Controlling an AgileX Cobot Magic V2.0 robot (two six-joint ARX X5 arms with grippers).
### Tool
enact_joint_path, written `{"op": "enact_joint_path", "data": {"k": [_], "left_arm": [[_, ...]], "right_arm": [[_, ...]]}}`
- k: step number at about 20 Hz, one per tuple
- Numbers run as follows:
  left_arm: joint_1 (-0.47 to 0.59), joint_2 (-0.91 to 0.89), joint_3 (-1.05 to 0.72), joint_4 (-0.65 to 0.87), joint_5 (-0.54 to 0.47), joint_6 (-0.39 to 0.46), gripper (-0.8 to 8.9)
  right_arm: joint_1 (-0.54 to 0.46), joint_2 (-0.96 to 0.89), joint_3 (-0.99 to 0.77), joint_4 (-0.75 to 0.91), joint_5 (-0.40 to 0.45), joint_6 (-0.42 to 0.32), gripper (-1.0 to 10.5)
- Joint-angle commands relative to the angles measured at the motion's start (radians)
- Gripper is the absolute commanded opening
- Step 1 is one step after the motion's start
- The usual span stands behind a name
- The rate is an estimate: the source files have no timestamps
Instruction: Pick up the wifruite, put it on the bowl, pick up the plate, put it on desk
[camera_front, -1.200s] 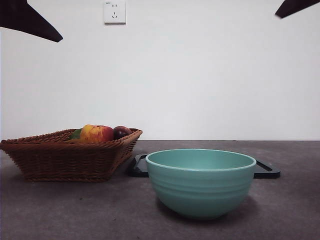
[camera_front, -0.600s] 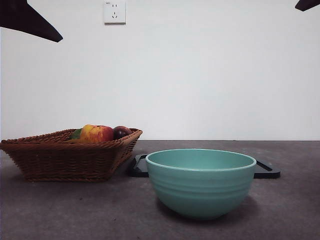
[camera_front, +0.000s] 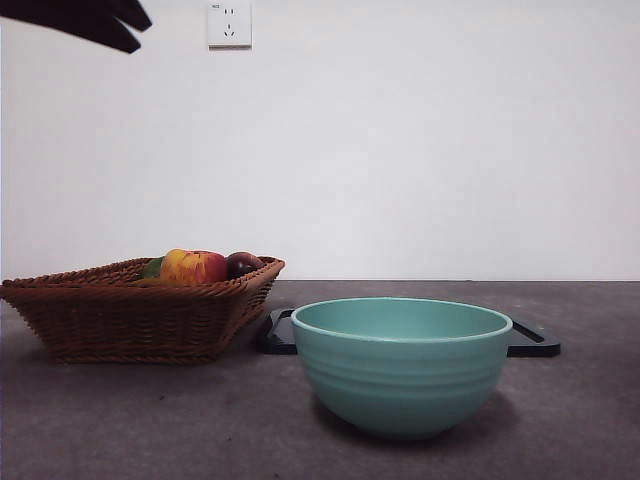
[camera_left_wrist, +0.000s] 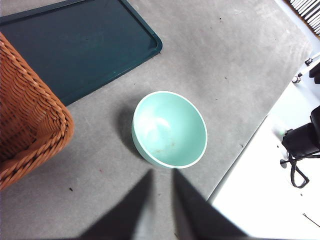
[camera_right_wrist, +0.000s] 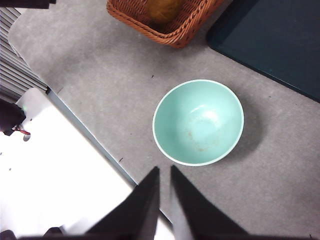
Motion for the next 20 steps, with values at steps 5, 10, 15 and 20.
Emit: {"op": "enact_joint_path", "data": {"k": [5,10,15,20], "left_arm": [[-0.005,0.006,0.021,0.014,0.005,0.009,0.08],[-0.005,0.006,0.021,0.015,0.005,0.009,0.08],[-0.005,0.006,0.021,0.014,0.005,0.009,0.08],[0.011,-0.026,0.021,0.027,-0.022,0.047,0.08]], "right_arm": [[0.009,0.007,0.017,0.014,-0.001,-0.015,0.1],[0.009,0.007,0.017,0.014,-0.001,-0.015,0.1],[0.009,0.007,0.017,0.014,-0.001,-0.015,0.1],[0.009,0.007,0.017,0.014,-0.002,-0.015,0.1]]}}
